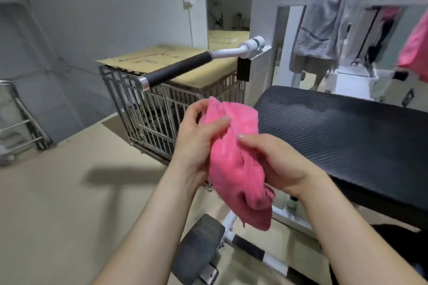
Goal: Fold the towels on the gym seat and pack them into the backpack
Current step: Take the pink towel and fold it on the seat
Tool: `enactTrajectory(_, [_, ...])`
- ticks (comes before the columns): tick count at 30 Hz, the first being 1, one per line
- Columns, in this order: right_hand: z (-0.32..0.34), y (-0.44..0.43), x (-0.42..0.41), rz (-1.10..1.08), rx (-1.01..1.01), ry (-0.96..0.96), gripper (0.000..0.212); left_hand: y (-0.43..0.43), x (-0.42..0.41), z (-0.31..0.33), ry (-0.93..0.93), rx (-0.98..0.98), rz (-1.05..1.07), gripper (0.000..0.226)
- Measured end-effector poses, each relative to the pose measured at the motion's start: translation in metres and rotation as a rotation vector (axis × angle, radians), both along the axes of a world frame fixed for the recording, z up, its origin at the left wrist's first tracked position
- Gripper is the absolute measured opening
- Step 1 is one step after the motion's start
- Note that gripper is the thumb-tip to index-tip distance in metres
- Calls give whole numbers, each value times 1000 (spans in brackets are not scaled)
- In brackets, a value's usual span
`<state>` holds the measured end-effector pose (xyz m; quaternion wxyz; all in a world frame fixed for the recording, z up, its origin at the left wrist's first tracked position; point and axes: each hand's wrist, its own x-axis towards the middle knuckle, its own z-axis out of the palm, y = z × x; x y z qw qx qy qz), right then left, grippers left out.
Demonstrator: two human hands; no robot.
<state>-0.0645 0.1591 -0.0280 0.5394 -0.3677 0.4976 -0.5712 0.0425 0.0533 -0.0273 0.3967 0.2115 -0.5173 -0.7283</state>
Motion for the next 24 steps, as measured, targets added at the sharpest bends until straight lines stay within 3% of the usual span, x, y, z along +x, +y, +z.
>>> enactTrajectory(2, [-7,26,2,-21,-24,95,15,26,2,8,-15,-173,93,34])
enactTrajectory(3, [-10,38,1,-59,-57,55,10,38,5,11,-31,-246,51,33])
enactTrajectory(6, [-6,69,3,-168,-210,-199,40,74,16,17,-97,-450,-220,22])
enactTrajectory(9, [5,87,13,-437,-306,-134,27,92,19,21,-144,-560,-361,16])
enactTrajectory(11, [12,94,16,-742,-286,-4,28,97,16,24,-203,-494,-252,16])
enactTrajectory(13, [16,103,17,-870,-254,113,29,96,12,27,-329,-485,-170,11])
enactTrajectory(17, [30,122,14,-743,-144,307,17,72,13,37,-454,-674,-133,11])
enactTrajectory(19, [36,126,6,-737,-160,266,19,52,15,40,-460,-750,-56,18])
enactTrajectory(22, [44,122,2,-870,-161,228,11,20,14,41,-415,-745,132,22])
enactTrajectory(24, [51,115,6,-934,-150,263,12,1,13,45,-343,-700,96,26])
